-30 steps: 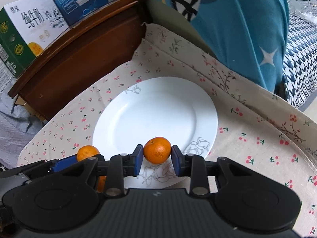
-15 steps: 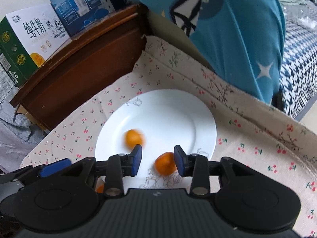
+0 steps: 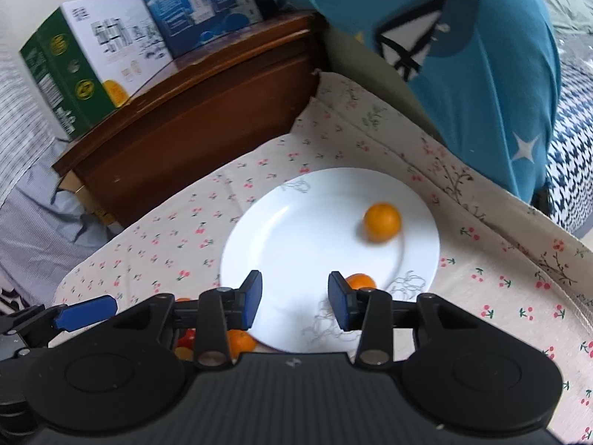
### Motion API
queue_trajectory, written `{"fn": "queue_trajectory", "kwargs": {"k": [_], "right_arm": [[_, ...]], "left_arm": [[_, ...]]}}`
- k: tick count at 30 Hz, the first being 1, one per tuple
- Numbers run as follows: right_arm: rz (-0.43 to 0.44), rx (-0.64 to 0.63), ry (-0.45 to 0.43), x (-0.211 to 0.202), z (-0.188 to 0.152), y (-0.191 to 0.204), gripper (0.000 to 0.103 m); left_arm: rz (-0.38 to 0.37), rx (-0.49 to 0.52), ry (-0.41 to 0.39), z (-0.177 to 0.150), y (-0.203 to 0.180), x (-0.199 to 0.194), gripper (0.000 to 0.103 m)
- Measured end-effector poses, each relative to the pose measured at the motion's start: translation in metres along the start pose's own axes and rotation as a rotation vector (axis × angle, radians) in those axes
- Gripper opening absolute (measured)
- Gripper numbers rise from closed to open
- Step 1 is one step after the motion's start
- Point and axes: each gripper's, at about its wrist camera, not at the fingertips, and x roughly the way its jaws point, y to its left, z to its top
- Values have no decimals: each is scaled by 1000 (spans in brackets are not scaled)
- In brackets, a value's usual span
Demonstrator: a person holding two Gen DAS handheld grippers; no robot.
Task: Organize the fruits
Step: 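Open the right tool over the plate while the left tool releases its orange, then move both open tools back toward the fruit pile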
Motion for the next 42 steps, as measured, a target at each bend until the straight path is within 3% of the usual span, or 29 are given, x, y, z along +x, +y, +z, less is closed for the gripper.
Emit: {"fn": "queue_trajectory", "kwargs": {"k": [15, 30, 42], "right_arm": [[70, -152, 26, -17, -26, 37, 42], [119, -208, 79, -21, -53, 44, 42], [206, -216, 137, 2, -66, 55, 41]], "left_arm": [[54, -41, 30, -33, 22, -31, 83], [78, -189, 42, -68, 83, -56, 83], [19, -151, 72, -88, 78, -49, 81]]}}
